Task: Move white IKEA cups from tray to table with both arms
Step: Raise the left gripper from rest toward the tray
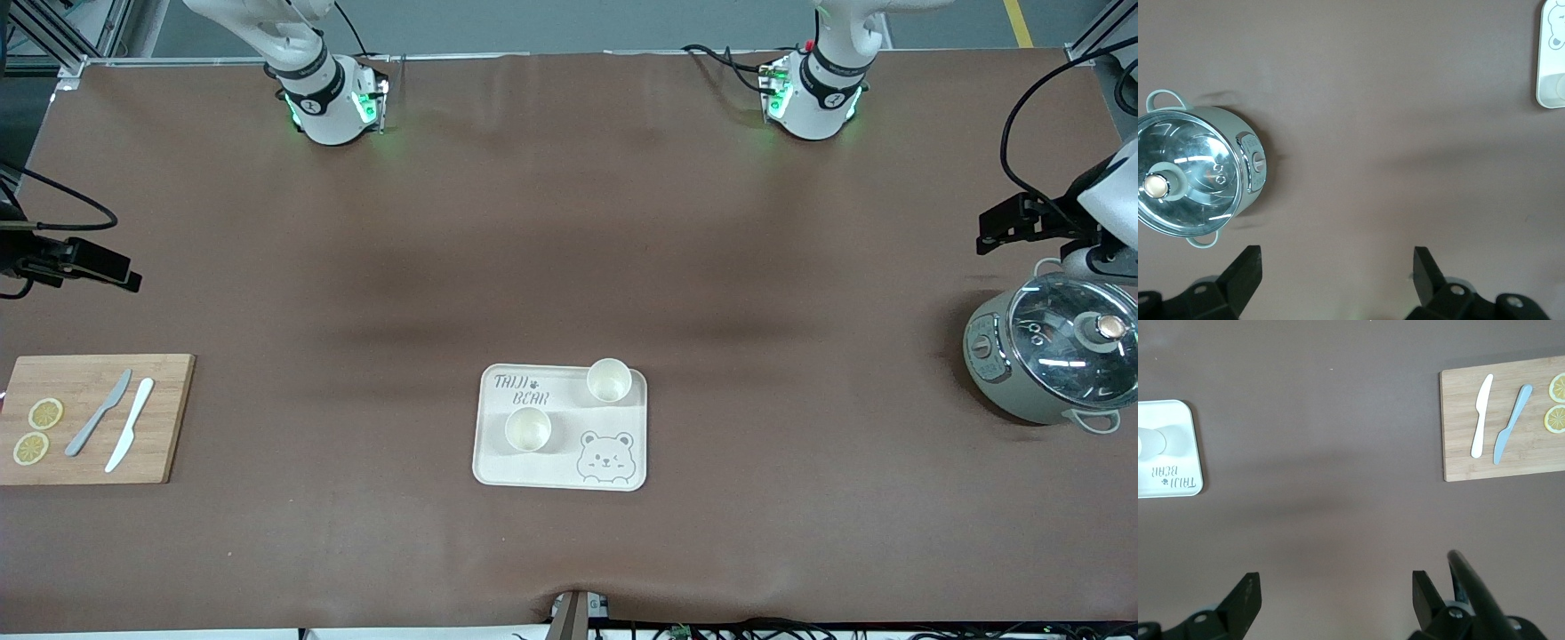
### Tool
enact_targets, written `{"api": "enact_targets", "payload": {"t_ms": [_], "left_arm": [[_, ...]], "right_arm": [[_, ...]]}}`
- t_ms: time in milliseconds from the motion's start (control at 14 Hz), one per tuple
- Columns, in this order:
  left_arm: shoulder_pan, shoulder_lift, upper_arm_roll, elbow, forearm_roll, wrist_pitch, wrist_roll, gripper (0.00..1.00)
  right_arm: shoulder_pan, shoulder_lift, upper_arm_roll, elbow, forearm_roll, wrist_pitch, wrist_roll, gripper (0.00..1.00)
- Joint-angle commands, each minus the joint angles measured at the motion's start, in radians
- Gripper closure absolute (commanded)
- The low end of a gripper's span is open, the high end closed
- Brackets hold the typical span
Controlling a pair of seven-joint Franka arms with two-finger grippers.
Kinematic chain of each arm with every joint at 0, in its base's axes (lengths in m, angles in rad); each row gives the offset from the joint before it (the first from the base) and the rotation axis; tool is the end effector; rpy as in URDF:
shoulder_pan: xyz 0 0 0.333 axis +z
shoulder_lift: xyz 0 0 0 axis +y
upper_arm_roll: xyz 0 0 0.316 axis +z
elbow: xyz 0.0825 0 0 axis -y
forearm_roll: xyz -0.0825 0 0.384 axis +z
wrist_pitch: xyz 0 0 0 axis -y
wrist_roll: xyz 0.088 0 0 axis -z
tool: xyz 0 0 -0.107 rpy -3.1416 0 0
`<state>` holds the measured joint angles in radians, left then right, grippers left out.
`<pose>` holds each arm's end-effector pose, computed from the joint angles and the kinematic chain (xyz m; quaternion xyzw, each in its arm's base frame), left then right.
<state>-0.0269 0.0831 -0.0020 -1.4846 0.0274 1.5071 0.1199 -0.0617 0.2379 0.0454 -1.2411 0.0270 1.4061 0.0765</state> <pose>0.5734 -0.0134 0.6127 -0.9967 0.0738 0.0309 0.0122 0.6093 -0.0106 0.6251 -0.9981 0.0451 0.0368 0.0177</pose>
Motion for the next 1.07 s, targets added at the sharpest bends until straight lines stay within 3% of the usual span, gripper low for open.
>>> {"api": "enact_targets", "payload": {"t_ms": [0, 498, 997], "left_arm": [[-0.005, -0.003, 0.004, 0.014, 0.005, -0.016, -0.005, 0.00], [-0.007, -0.005, -0.003, 0.014, -0.007, -0.016, 0.003, 0.00], [-0.040, 0.058, -0.035, 0.020, -0.049, 0.021, -0.075, 0.00]], "right_arm": [[0.008, -0.029, 0.001, -0.031, 0.019, 0.010, 0.020, 0.00], [0.039, -0.029, 0.001, -0.032, 0.022, 0.010, 0.058, 0.00], [0.049, -0.029, 0.001, -0.032, 0.021, 0.011, 0.060, 0.00]]}}
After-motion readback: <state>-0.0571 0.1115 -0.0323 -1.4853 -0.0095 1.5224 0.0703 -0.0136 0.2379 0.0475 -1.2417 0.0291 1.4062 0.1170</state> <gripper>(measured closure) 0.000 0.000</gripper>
